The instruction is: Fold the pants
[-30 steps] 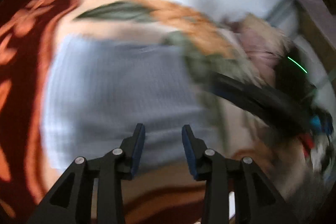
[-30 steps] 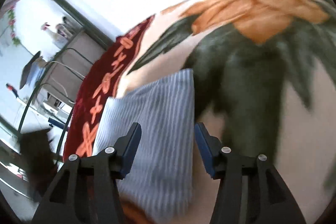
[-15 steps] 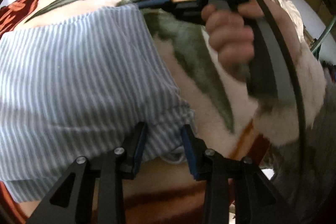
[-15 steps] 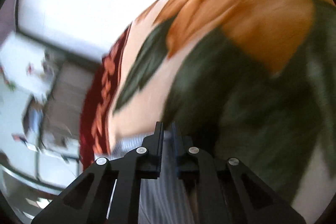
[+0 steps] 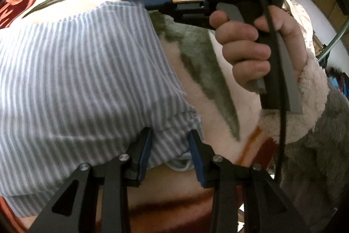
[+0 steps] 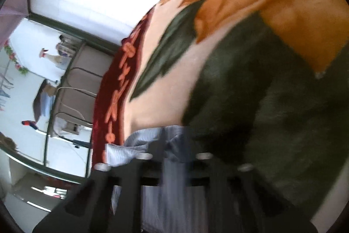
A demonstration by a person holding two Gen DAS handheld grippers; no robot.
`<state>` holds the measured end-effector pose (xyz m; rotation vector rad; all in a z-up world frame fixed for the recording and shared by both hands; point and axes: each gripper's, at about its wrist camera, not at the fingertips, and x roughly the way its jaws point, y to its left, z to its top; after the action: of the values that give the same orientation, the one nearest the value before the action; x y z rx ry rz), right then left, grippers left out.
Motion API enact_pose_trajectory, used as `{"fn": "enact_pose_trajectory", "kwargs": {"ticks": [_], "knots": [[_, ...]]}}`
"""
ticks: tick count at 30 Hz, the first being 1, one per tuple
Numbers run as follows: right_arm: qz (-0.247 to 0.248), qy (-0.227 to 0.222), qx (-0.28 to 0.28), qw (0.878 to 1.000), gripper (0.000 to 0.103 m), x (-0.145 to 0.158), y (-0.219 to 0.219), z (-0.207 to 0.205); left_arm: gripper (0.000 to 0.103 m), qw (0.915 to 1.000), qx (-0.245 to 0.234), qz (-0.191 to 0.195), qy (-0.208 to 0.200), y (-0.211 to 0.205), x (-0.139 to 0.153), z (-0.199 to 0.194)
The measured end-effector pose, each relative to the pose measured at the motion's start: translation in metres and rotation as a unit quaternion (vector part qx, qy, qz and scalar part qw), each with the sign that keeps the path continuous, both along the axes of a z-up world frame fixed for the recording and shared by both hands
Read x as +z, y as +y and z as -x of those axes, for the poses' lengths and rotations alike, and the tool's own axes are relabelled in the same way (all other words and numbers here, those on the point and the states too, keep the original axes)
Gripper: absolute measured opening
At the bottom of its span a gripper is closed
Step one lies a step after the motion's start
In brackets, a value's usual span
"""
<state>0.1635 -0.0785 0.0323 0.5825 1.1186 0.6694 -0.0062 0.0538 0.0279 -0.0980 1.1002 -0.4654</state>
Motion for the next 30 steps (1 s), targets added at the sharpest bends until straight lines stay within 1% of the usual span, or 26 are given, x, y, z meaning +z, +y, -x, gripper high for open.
{"fn": "enact_pose_trajectory", "kwargs": {"ticks": [2, 6, 11, 15, 17, 18, 19, 20, 22, 24, 25, 27, 28, 30], "knots": [[-0.006, -0.016, -0.015, 1.0, 0.004, 0.003, -0.007, -0.004, 0.037, 1.0, 0.0, 0.0, -0.001, -0.001, 0.0, -0.006], [-0.017, -0.015, -0.032, 0.999, 0.003, 0.007, -0.006, -0.016, 0.037, 0.9999, -0.001, -0.012, -0.008, -0.011, 0.003, 0.005], [-0.006, -0.002, -0.028, 1.0, 0.003, 0.004, 0.01, -0.032, 0.037, 0.9996, -0.007, -0.026, -0.001, -0.024, 0.003, 0.006], [0.021, 0.015, -0.021, 0.999, 0.003, -0.002, 0.023, -0.043, 0.037, 0.9994, -0.012, -0.033, 0.002, -0.036, 0.005, 0.002], [0.03, 0.014, -0.022, 0.999, 0.003, -0.001, 0.022, -0.042, 0.037, 0.9993, -0.012, -0.036, 0.0, -0.039, 0.009, -0.001], [0.035, 0.006, -0.025, 0.999, 0.003, 0.002, 0.019, -0.041, 0.037, 0.9992, -0.012, -0.037, -0.001, -0.038, 0.007, 0.0], [0.044, -0.003, -0.025, 0.999, 0.007, 0.008, 0.013, -0.038, 0.037, 0.9992, -0.013, -0.037, 0.0, -0.041, 0.008, 0.0], [0.048, -0.008, -0.018, 0.999, 0.023, 0.013, 0.009, -0.035, 0.037, 0.9992, -0.014, -0.039, -0.002, -0.042, 0.011, 0.0], [0.052, -0.019, 0.008, 0.998, 0.041, 0.022, 0.002, -0.021, 0.037, 0.999, -0.016, -0.041, -0.004, -0.047, 0.013, -0.001], [0.067, -0.048, 0.033, 0.996, 0.041, 0.03, -0.004, -0.002, 0.037, 0.9992, -0.015, -0.037, -0.002, -0.05, 0.015, -0.003], [0.084, -0.073, 0.051, 0.992, 0.04, 0.035, -0.004, 0.012, 0.037, 0.9993, -0.015, -0.036, -0.001, -0.05, 0.015, -0.003], [0.112, -0.114, 0.082, 0.984, 0.026, 0.04, 0.001, 0.03, 0.037, 0.9994, -0.013, -0.033, 0.0, -0.047, 0.015, -0.004], [0.128, -0.139, 0.102, 0.977, 0.019, 0.043, 0.008, 0.038, 0.037, 0.9994, -0.013, -0.033, -0.001, -0.045, 0.013, -0.006], [0.141, -0.162, 0.121, 0.969, 0.019, 0.041, 0.018, 0.042, 0.037, 0.9994, -0.012, -0.033, -0.001, -0.04, 0.014, -0.006]]}}
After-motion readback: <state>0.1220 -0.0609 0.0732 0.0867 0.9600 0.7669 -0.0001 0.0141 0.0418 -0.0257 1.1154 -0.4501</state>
